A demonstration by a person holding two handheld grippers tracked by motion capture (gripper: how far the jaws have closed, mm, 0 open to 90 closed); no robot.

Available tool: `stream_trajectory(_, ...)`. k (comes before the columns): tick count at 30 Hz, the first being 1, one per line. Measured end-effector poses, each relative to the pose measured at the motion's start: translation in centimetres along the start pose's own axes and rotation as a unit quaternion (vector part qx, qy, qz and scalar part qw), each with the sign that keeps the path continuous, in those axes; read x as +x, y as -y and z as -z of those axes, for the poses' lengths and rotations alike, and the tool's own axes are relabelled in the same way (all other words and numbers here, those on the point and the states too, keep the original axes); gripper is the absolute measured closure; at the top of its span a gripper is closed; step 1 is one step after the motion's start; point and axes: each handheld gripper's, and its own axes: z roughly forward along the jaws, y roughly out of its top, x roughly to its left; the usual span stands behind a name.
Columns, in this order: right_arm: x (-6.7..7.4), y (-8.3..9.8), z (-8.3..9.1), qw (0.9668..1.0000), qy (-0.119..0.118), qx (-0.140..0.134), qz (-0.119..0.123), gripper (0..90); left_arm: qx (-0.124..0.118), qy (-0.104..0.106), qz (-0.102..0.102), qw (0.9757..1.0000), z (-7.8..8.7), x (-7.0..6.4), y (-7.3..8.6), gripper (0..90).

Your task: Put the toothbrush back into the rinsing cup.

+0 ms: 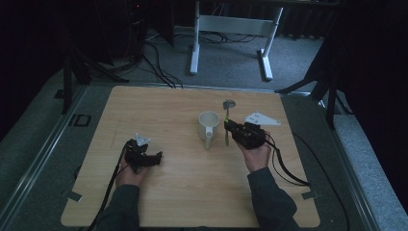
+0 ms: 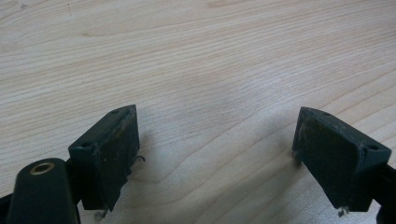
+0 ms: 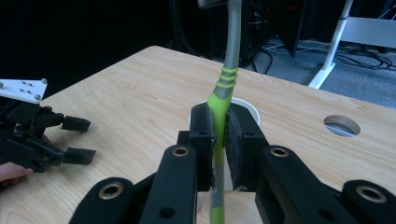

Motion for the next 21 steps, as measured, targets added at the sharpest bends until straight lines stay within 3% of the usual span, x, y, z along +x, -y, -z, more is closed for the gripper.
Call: stream_trajectory(21,-0.21,-0.10,-0.48,0.9998,-0.005,-0.020,0.001,81.3,-0.001,0.000,0.001,1.0000,-0.03,-0.02,0.00,15.1)
